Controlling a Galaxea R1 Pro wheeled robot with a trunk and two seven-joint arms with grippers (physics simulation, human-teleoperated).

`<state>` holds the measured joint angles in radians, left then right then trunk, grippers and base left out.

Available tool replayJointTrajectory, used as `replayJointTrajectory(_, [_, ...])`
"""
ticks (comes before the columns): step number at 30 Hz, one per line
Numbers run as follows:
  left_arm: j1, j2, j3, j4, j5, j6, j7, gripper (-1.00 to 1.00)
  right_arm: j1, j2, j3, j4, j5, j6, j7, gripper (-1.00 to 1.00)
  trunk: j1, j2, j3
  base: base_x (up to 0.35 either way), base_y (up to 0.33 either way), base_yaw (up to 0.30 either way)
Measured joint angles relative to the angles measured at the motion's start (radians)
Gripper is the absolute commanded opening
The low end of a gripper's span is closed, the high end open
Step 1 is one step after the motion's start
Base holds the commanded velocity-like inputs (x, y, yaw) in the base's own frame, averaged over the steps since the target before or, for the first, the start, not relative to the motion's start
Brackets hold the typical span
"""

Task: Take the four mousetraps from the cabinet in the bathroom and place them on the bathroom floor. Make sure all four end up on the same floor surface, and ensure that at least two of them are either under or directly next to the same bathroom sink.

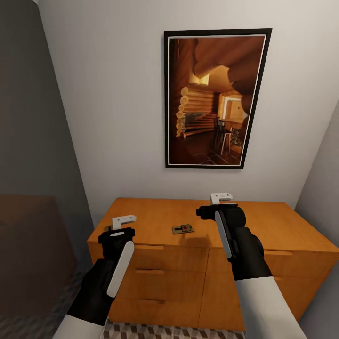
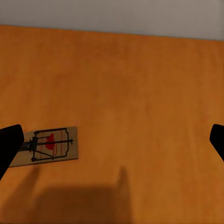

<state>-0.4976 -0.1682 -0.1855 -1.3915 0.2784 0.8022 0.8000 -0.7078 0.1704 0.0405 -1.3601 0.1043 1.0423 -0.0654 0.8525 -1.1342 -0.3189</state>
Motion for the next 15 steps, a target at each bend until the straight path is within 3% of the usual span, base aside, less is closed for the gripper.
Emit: replayJointTrajectory(15, [0.000, 0.001, 0.000, -0.001, 0.007, -0.001, -0.006, 1.00, 0.000, -0.001, 0.000, 0.000, 0.000, 0.000, 0.000, 1.00, 0.000, 0.000, 0.000, 0.124, 0.000, 0.000])
